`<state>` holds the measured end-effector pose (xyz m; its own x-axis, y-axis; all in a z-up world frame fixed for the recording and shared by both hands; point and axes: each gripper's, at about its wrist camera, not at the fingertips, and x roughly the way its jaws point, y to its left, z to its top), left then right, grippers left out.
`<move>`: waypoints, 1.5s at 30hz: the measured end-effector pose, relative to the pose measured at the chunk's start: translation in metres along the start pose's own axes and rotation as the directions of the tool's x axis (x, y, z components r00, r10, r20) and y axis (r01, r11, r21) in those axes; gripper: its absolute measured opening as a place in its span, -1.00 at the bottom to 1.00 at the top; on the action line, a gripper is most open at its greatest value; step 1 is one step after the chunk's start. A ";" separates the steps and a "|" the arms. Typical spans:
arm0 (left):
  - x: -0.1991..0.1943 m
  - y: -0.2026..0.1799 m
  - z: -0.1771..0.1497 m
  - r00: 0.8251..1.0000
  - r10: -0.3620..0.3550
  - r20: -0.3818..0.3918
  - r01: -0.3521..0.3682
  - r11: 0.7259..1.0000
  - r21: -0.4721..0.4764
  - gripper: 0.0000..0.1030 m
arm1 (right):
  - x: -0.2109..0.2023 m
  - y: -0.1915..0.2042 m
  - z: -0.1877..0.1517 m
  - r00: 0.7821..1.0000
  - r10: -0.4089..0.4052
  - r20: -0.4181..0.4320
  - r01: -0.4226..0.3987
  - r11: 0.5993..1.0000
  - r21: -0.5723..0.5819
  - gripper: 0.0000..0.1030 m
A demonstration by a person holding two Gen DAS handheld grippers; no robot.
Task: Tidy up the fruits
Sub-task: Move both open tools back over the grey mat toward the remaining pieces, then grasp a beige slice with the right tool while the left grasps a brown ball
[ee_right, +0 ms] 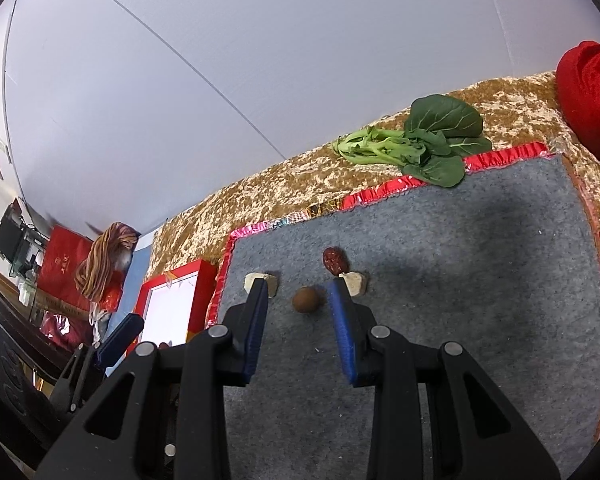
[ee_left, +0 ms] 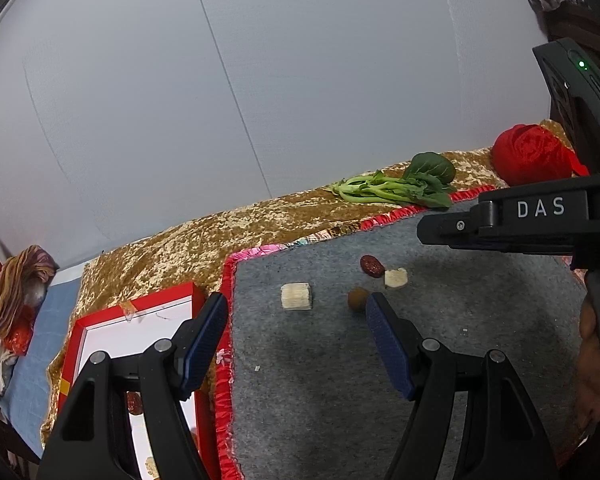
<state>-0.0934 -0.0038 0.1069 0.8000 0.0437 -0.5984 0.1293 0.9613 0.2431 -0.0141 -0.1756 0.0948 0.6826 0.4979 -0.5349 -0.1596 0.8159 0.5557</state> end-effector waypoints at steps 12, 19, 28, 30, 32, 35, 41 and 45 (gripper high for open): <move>0.001 -0.001 -0.001 1.000 0.000 -0.003 0.000 1.000 0.003 0.39 | -0.001 -0.001 -0.001 1.000 -0.001 -0.001 0.001 1.000 0.003 -0.34; 0.019 0.006 -0.009 0.996 -0.012 -0.091 0.013 1.000 0.011 0.39 | 0.007 -0.008 0.001 1.000 -0.014 -0.027 0.015 0.999 0.035 -0.34; 0.049 0.036 -0.030 0.969 -0.026 -0.245 0.013 0.998 -0.054 0.39 | 0.043 -0.032 0.009 0.990 -0.079 -0.119 0.098 0.982 0.161 -0.34; 0.053 0.039 -0.031 0.967 -0.021 -0.255 0.007 0.998 -0.057 0.39 | 0.054 -0.032 0.008 0.987 -0.079 -0.143 0.103 0.980 0.168 -0.34; 0.055 0.040 -0.031 0.965 -0.023 -0.260 0.009 0.998 -0.055 0.39 | 0.063 -0.030 0.008 0.982 -0.106 -0.157 0.129 0.981 0.148 -0.34; 0.058 0.039 -0.032 0.962 -0.033 -0.272 0.016 0.998 -0.061 0.39 | 0.079 -0.029 0.008 0.975 -0.125 -0.186 0.151 0.979 0.135 -0.34; 0.072 0.035 -0.029 0.959 -0.055 -0.277 0.042 0.998 -0.054 0.39 | 0.105 -0.026 0.010 0.957 -0.183 -0.223 0.206 0.975 0.084 -0.21; 0.082 0.022 -0.025 0.955 -0.119 -0.272 0.111 0.993 -0.044 0.39 | 0.107 -0.018 0.011 0.941 -0.252 -0.227 0.260 0.965 0.006 -0.46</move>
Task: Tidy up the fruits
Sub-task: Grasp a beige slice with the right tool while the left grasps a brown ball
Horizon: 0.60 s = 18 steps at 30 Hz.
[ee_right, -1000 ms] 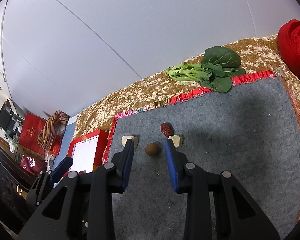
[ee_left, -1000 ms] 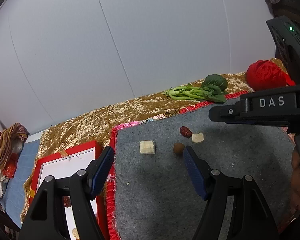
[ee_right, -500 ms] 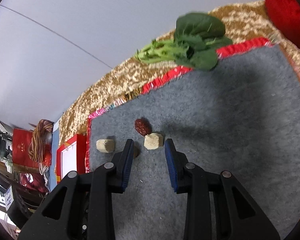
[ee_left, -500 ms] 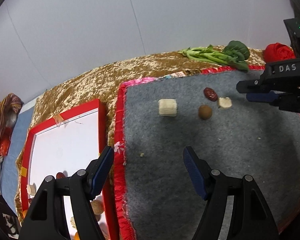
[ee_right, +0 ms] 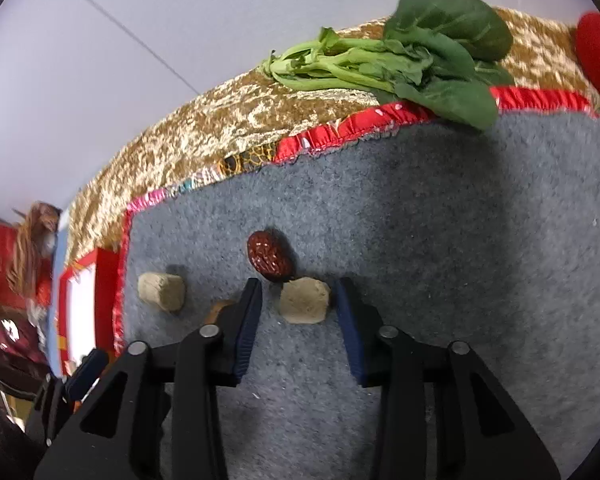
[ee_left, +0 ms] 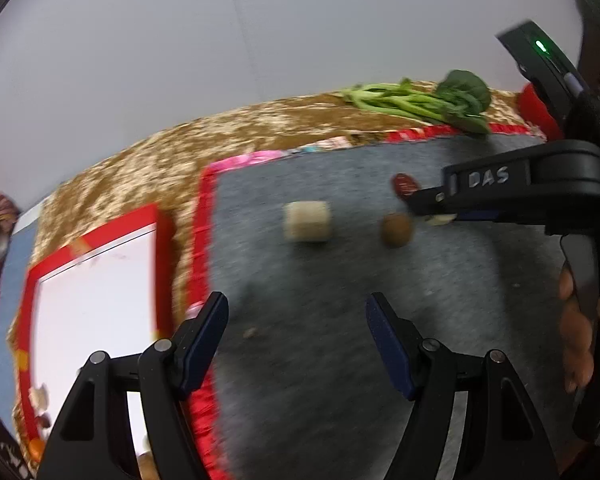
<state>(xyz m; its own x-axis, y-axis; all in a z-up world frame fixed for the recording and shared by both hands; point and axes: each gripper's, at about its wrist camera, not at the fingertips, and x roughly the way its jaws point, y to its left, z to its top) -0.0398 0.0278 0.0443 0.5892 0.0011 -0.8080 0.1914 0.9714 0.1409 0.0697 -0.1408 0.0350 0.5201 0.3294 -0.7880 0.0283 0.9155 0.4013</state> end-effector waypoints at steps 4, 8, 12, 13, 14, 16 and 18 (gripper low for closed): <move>0.011 -0.013 0.009 0.997 -0.076 0.004 0.076 0.997 0.001 0.39 | -0.010 -0.014 0.002 0.999 0.046 -0.017 -0.045 0.998 0.048 -0.47; 0.025 -0.025 0.021 0.994 -0.109 0.016 0.109 0.994 -0.017 0.39 | -0.032 -0.030 0.002 0.997 0.071 0.026 -0.073 0.995 0.064 -0.47; 0.037 -0.036 0.030 0.996 -0.084 0.028 0.084 0.996 -0.012 0.39 | -0.038 -0.049 0.001 0.995 0.094 0.026 -0.096 0.990 0.107 -0.47; 0.039 -0.038 0.032 0.997 -0.073 0.038 0.074 0.997 -0.011 0.39 | -0.039 -0.052 0.001 0.995 0.093 0.025 -0.095 0.989 0.110 -0.47; 0.039 -0.041 0.034 0.996 -0.066 0.055 0.067 0.998 -0.006 0.38 | -0.039 -0.053 0.000 0.995 0.092 0.026 -0.094 0.989 0.111 -0.47; 0.041 -0.044 0.037 0.995 -0.069 0.069 0.069 0.998 0.001 0.38 | -0.041 -0.055 -0.001 0.995 0.095 0.026 -0.097 0.989 0.110 -0.47; 0.041 -0.044 0.039 0.994 -0.083 0.065 0.083 0.997 0.008 0.31 | -0.041 -0.054 -0.002 0.995 0.101 0.026 -0.103 0.989 0.109 -0.47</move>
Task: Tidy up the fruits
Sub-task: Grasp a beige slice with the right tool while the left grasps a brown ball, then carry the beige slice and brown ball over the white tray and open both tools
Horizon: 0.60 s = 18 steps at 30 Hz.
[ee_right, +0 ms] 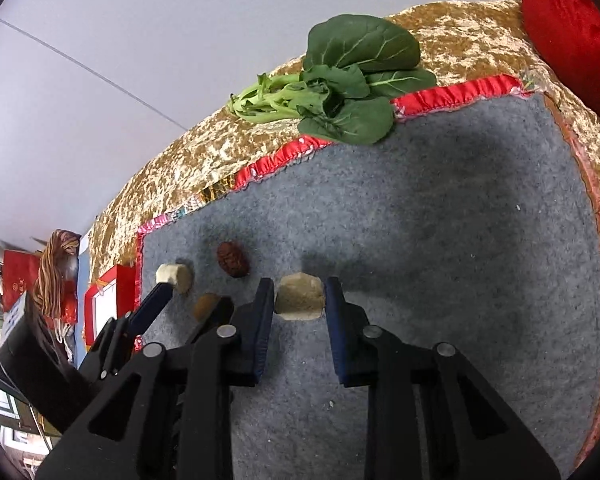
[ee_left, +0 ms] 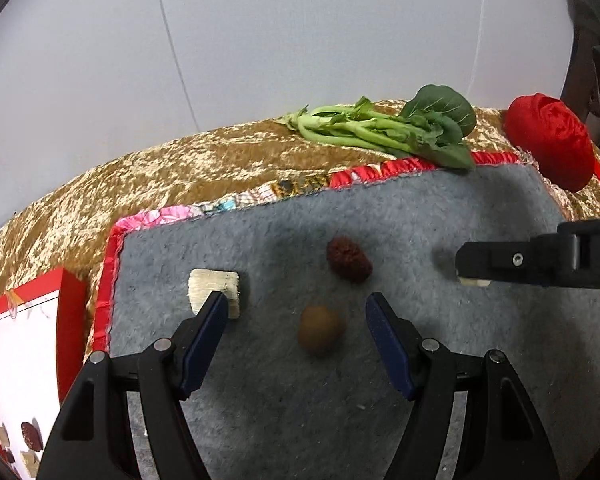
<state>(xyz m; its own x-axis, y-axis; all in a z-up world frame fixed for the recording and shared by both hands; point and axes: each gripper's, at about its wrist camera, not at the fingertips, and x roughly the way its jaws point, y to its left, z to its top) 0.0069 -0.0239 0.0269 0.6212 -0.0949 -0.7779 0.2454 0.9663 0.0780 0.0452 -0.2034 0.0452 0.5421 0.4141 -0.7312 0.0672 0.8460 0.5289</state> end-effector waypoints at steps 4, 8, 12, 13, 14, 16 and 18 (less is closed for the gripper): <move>0.009 -0.008 -0.005 0.997 -0.057 -0.055 0.058 0.998 0.028 -0.25 | -0.005 -0.001 0.000 1.000 0.011 0.011 -0.011 1.000 0.002 -0.47; 0.007 -0.003 -0.006 0.997 -0.059 -0.042 0.060 0.997 0.041 -0.26 | -0.008 -0.003 0.001 1.000 0.024 0.016 -0.024 1.000 0.012 -0.47; 0.014 0.014 -0.006 0.994 -0.094 -0.056 0.093 0.995 -0.021 -0.53 | -0.012 -0.009 0.002 0.999 0.028 0.022 -0.029 0.999 0.027 -0.47; 0.014 0.013 -0.006 0.994 -0.094 -0.052 0.093 0.995 -0.018 -0.54 | -0.013 -0.010 0.002 0.999 0.031 0.023 -0.031 0.999 0.032 -0.47; 0.013 0.012 -0.006 0.995 -0.088 -0.049 0.088 0.996 -0.008 -0.58 | -0.014 -0.010 0.002 0.999 0.035 0.025 -0.035 0.999 0.033 -0.47; 0.012 0.010 -0.007 0.996 -0.079 -0.044 0.079 0.997 0.002 -0.58 | -0.016 -0.009 0.002 0.999 0.044 0.027 -0.045 0.999 0.029 -0.47; 0.008 0.013 -0.006 0.995 -0.089 -0.038 0.088 0.996 -0.012 -0.58 | -0.018 -0.007 0.001 0.998 0.057 0.030 -0.058 0.998 0.019 -0.47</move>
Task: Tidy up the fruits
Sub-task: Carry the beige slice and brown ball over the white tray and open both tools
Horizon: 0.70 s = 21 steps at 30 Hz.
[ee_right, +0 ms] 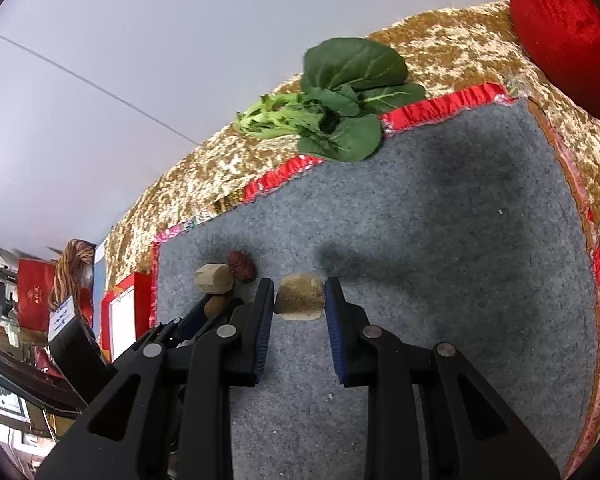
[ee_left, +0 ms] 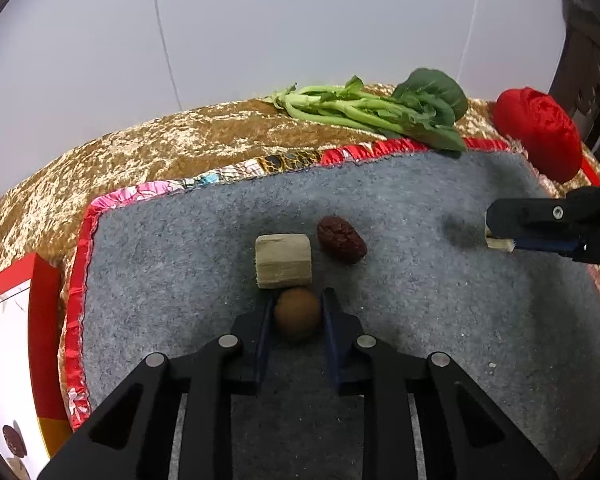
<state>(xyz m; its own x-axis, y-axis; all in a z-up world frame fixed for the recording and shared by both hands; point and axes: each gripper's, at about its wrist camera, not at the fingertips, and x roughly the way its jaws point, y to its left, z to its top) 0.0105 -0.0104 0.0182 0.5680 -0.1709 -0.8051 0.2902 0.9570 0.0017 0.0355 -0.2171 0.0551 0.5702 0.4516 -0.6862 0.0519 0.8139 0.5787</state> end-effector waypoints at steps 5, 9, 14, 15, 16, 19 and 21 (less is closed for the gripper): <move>-0.027 0.018 -0.006 0.999 0.038 -0.007 -0.038 0.998 -0.040 -0.58 | 0.001 0.016 -0.004 0.999 0.050 0.000 -0.050 0.998 -0.033 -0.47; -0.058 0.037 -0.013 0.996 0.089 0.012 -0.088 0.993 -0.078 -0.58 | 0.006 0.037 -0.012 0.996 0.089 -0.012 -0.090 0.994 -0.067 -0.47; -0.088 0.071 -0.025 0.983 0.182 0.021 -0.176 0.971 -0.159 -0.58 | 0.020 0.078 -0.029 0.989 0.146 -0.040 -0.150 0.979 -0.137 -0.47; -0.095 0.079 -0.028 0.976 0.216 0.023 -0.209 0.963 -0.170 -0.58 | 0.025 0.090 -0.035 0.985 0.162 -0.050 -0.168 0.972 -0.162 -0.47; -0.099 0.085 -0.030 0.971 0.239 0.024 -0.231 0.956 -0.178 -0.58 | 0.028 0.098 -0.040 0.983 0.174 -0.057 -0.182 0.967 -0.180 -0.47; -0.117 0.115 -0.043 0.951 0.309 0.010 -0.298 0.926 -0.232 -0.58 | 0.040 0.132 -0.058 0.971 0.222 -0.086 -0.237 0.939 -0.249 -0.47; -0.122 0.135 -0.052 0.943 0.332 -0.013 -0.323 0.908 -0.265 -0.58 | 0.047 0.153 -0.072 0.963 0.249 -0.107 -0.270 0.918 -0.291 -0.47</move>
<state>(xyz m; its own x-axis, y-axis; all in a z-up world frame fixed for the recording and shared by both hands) -0.0594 0.1519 0.0861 0.6223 0.1591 -0.7665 -0.1242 0.9868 0.1040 0.0115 -0.0456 0.0797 0.4738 0.6763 -0.5640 -0.3445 0.7317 0.5881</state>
